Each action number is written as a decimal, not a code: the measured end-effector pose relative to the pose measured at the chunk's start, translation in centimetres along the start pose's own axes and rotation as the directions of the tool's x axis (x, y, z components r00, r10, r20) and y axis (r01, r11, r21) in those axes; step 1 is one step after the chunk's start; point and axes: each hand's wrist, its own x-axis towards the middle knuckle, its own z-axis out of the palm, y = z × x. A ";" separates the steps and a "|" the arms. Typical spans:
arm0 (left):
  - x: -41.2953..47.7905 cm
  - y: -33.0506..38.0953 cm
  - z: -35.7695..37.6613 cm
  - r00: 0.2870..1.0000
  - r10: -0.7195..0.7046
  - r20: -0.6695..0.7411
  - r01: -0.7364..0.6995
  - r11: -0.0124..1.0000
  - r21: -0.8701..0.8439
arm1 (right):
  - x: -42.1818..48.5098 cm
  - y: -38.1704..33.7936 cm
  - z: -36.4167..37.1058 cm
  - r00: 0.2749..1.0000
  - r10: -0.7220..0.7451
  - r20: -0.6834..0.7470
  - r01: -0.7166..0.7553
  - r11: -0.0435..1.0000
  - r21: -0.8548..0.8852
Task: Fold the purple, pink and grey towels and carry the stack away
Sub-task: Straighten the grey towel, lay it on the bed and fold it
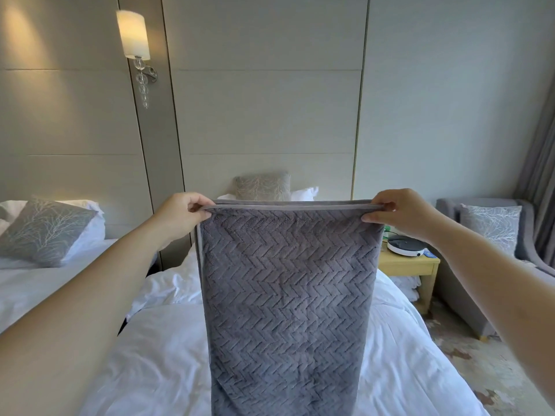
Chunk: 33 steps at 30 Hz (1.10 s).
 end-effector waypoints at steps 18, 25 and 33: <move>17.3 -11.3 7.5 0.978 -0.207 0.037 0.160 0.846 0.508 | 16.9 7.2 14.0 0.966 0.183 0.183 -0.181 0.983 -0.027; 23.1 -8.4 6.2 0.984 -0.081 -0.160 0.121 0.958 0.259 | 22.1 4.7 10.6 0.986 0.079 -0.146 -0.068 0.995 0.079; 16.8 -5.5 3.5 0.999 0.019 -0.044 -0.010 0.980 0.200 | 15.6 3.0 7.3 0.983 0.115 -0.143 -0.098 0.988 0.117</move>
